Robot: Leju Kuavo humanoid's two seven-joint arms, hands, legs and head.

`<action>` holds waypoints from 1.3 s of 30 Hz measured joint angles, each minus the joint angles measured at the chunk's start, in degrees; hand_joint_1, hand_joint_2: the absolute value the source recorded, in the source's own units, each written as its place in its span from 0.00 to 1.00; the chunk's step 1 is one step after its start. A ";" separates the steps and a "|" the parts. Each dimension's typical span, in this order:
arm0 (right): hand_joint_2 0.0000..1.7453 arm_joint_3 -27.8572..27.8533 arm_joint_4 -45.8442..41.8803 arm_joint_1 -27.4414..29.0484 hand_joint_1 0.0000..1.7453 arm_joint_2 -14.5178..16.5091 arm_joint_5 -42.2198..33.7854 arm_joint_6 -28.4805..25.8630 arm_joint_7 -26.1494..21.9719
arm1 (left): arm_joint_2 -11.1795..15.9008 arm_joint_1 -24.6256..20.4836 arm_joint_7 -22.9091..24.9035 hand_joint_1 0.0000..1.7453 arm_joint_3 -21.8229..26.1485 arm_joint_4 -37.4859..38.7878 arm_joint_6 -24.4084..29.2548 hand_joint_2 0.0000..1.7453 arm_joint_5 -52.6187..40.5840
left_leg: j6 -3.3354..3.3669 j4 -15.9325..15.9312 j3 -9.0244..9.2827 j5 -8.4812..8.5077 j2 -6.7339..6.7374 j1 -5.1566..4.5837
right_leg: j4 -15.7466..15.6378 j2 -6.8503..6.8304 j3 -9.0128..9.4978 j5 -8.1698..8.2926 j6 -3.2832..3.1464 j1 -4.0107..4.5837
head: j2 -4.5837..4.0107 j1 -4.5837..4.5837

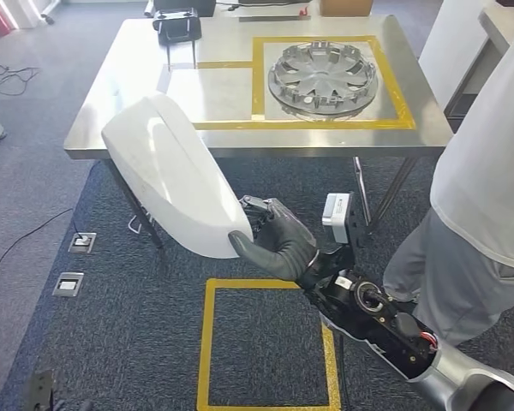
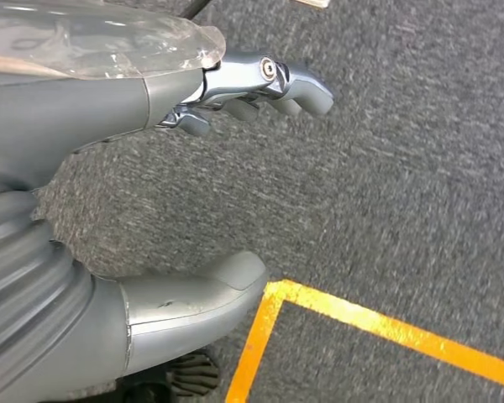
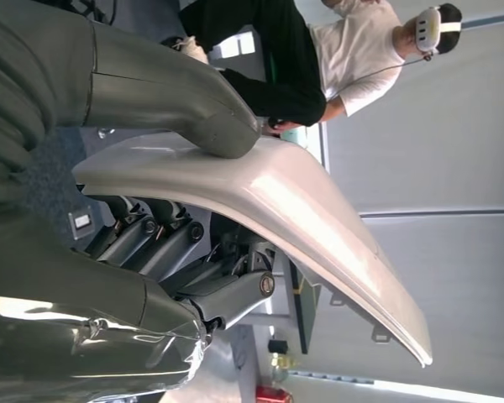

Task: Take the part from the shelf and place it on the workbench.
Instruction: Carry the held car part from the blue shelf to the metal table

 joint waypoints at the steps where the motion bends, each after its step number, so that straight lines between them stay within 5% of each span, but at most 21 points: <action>1: 1.00 -0.08 -0.03 0.06 1.00 0.00 0.02 0.00 0.01 | 0.02 -0.05 0.01 0.00 0.00 0.00 0.00 1.00 -0.03 | 0.39 -4.33 2.03 2.02 -0.30 -0.11 | 0.00 0.24 0.04 -0.02 0.02 0.04 | 0.00 0.01; 4: 1.00 -0.33 -0.09 0.27 1.00 0.00 0.22 0.02 0.00 | 0.16 -0.34 0.05 0.00 -0.01 0.00 -0.02 1.00 -0.14 | 0.96 -12.38 5.79 4.36 -0.90 -0.47 | 0.11 0.85 -0.23 -0.13 0.44 0.29 | 0.00 0.03; 8: 1.00 -0.76 -0.33 0.80 1.00 -0.12 0.47 0.13 -0.02 | 0.04 -0.67 0.13 0.00 -0.11 -0.02 -0.16 1.00 -0.26 | 1.50 -13.49 6.32 4.55 -0.35 -0.24 | 1.54 0.59 -1.09 -1.45 1.54 0.24 | 0.00 0.27; 11: 1.00 -1.09 -0.48 1.06 1.00 -0.25 0.69 0.32 -0.11 | -0.10 -0.84 0.42 0.00 -0.25 -0.02 -0.28 1.00 -0.34 | 1.94 -13.80 6.66 4.53 0.18 -0.15 | 11.82 -0.40 -5.74 -6.52 2.36 -0.07 | 0.00 0.78; 13: 1.00 -1.15 -0.49 1.33 1.00 -0.32 0.84 0.41 -0.12 | -0.20 -0.86 0.68 0.00 -0.29 -0.02 -0.31 1.00 -0.34 | 1.97 -13.76 6.75 4.38 0.53 -0.10 | 16.93 -0.63 -8.40 -7.61 2.80 -0.46 | 0.00 0.88; 14: 1.00 -1.18 -0.49 1.42 1.00 -0.34 0.88 0.44 -0.11 | -0.25 -0.86 0.79 0.00 -0.30 -0.02 -0.31 1.00 -0.34 | 1.87 -13.74 6.86 4.27 0.67 -0.04 | 16.29 -0.77 -8.27 -6.47 2.97 -0.67 | 0.00 0.92; 16: 1.00 -1.35 -0.50 1.43 1.00 -0.37 0.93 0.45 -0.09 | -0.33 -0.87 0.87 0.00 -0.32 -0.02 -0.32 1.00 -0.34 | 1.44 -13.69 7.26 3.94 0.88 0.12 | 9.24 -1.50 -5.34 -2.06 3.20 -1.02 | 0.00 1.10; 18: 1.00 -1.58 -0.52 1.37 1.00 -0.37 0.93 0.45 -0.10 | -0.34 -0.91 0.88 0.00 -0.32 -0.02 -0.32 1.00 -0.36 | 0.88 -13.45 7.39 3.65 1.10 -0.01 | 2.71 -2.40 -2.27 0.66 3.02 -0.87 | 0.00 1.31; 23: 1.00 -1.79 -0.68 1.41 1.00 -0.40 0.93 0.50 -0.11 | -0.44 -1.12 0.90 0.00 -0.32 -0.02 -0.32 1.00 -0.38 | -0.21 -11.95 6.68 2.61 1.67 -0.08 | 0.09 -1.55 -0.97 0.45 1.39 -0.72 | 0.00 0.69; 27: 1.00 -2.02 -0.85 1.34 1.00 -0.44 0.96 0.80 -0.08 | -0.49 -1.08 0.90 0.00 -0.32 -0.02 -0.33 1.00 -0.40 | -0.52 1.84 -0.50 -3.04 0.29 0.04 | -0.33 -0.68 -0.58 0.50 0.29 -0.65 | 0.00 0.07; 29: 1.00 -2.02 -0.86 1.31 1.00 -0.45 0.99 1.04 0.09 | -0.53 -0.98 0.90 0.00 -0.32 -0.02 -0.33 1.00 -0.39 | -0.30 4.09 -2.49 -2.09 0.11 0.01 | -0.31 -0.11 -0.40 0.34 0.13 -0.47 | 0.00 -0.02; 33: 1.00 -2.04 -0.86 0.73 1.00 -0.44 0.77 1.32 0.50 | -0.37 -1.12 0.91 0.00 -0.32 -0.01 -0.31 1.00 -0.34 | 0.68 -9.82 2.84 5.88 -1.17 -0.26 | -0.16 1.14 0.03 -0.24 0.36 -0.23 | 0.00 -0.08; 35: 1.00 -2.03 -0.86 0.36 1.00 -0.45 0.49 1.31 0.69 | -0.22 -1.25 0.94 0.00 -0.32 -0.01 -0.31 1.00 -0.27 | 0.74 -12.77 4.11 6.23 -1.59 -0.42 | -0.08 1.60 -0.16 -0.40 0.78 -0.16 | 0.00 -0.10; 39: 1.00 -2.02 -0.86 0.08 1.00 -0.45 0.23 1.28 0.78 | -0.28 -1.45 0.97 0.00 -0.32 -0.02 -0.38 1.00 -0.14 | 1.10 -13.70 4.56 6.15 -1.25 0.02 | -0.06 1.63 -0.26 -0.97 1.65 -0.22 | 0.00 -0.02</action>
